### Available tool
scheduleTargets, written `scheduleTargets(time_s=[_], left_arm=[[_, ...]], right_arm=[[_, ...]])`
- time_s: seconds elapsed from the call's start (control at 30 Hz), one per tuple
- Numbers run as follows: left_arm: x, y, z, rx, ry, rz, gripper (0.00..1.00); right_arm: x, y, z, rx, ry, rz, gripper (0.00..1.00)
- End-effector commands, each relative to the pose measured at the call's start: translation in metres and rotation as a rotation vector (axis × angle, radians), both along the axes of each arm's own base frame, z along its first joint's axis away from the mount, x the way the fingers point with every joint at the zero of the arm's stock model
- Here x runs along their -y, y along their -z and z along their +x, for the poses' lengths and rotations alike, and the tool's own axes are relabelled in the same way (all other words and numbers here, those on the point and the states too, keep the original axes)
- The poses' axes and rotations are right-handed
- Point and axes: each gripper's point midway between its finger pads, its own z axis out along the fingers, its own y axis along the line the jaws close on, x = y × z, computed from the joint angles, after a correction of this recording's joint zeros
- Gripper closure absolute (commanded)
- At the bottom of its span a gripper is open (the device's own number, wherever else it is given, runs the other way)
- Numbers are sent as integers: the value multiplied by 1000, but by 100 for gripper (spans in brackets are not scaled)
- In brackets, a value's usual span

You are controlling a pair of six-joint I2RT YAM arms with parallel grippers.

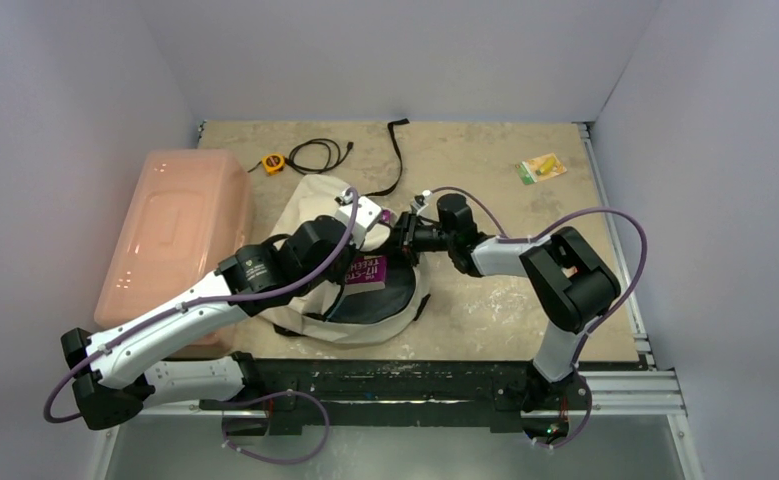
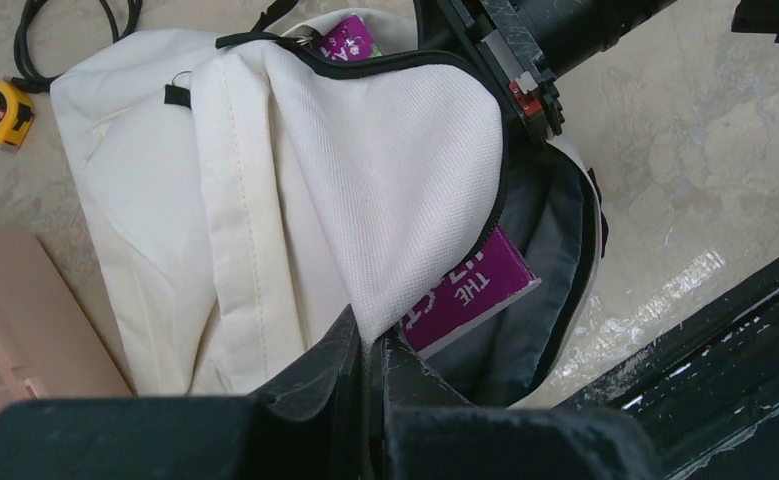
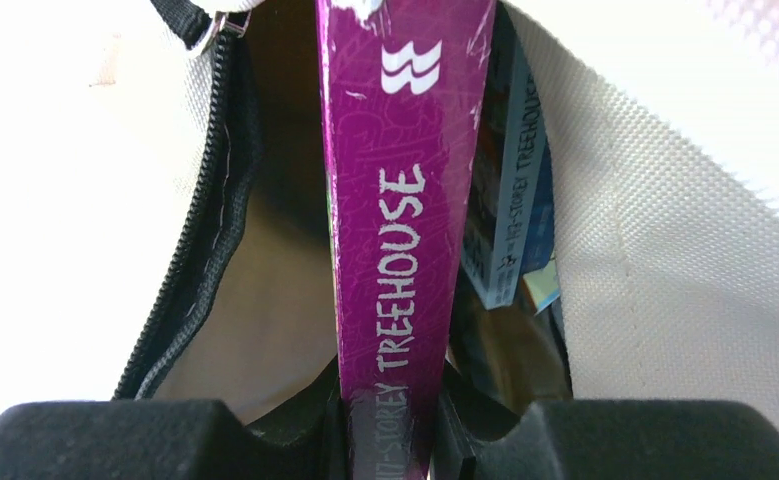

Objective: Pack the student bag
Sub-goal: Place the book in the student bag.

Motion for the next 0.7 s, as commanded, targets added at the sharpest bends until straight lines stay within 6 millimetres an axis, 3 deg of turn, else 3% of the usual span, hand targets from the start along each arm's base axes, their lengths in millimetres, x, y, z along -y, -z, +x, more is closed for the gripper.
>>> scheduleTargets(time_s=[0.0,0.13,0.33,0.5,0.6,0.67], left_arm=[[5,-42,-8,47,61,-97,100],[6,-47,-7,53,61,-107,100],[11,-53,2,76,38,-109,100],[-10,-60,17,120,-98,-38,100],[2,-62,12,108,-40,-84,100],[15,-62,6,89,17,-136,100]], right_arm=[[-4,-32,46,280,168,-4,100],[-1,-20,59,334,229,-73,100],[-15,-21,55,390,255,-139,100],[0,-11,55,389,291,-216,100],[3,-15,60,389,330,-227,100],[-8,-22,55,389,325,-199,100]])
